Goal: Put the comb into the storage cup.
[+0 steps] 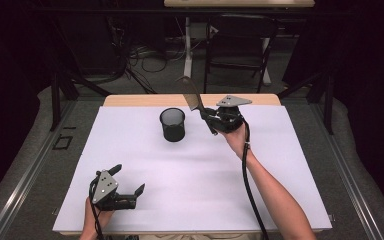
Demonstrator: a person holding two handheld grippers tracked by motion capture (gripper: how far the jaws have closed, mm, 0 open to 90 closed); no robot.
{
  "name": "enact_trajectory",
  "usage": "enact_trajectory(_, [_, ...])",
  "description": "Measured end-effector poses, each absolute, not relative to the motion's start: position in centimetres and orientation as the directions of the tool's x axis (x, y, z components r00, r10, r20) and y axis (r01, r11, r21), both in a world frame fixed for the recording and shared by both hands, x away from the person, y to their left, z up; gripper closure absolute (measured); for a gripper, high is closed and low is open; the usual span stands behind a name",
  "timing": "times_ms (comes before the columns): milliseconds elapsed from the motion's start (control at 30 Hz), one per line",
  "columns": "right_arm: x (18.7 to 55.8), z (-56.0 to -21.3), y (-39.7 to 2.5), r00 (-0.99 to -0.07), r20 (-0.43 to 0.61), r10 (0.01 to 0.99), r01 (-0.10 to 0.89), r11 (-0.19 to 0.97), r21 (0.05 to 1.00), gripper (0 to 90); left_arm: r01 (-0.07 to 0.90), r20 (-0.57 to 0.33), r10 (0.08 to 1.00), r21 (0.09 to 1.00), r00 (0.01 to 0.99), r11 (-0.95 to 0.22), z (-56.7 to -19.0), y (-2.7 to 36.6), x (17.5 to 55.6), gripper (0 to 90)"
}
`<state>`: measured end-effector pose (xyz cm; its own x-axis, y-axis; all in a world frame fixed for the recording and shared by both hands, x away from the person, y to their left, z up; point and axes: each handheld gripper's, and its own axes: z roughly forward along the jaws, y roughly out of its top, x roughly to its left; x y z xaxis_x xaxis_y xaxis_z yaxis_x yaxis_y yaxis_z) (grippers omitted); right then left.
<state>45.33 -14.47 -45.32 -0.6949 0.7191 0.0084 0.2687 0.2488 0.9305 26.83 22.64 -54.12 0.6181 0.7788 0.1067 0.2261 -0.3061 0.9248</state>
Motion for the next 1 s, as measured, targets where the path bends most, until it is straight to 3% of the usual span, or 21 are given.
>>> enact_trajectory(1000, [46.3, -44.8, -12.8, -0.704, 0.005, 0.711, 0.256, 0.247, 0.935, 72.6, 0.224, 0.109, 0.778, 0.925, 0.619, -0.308, -54.1, 22.6, 26.8, 0.6])
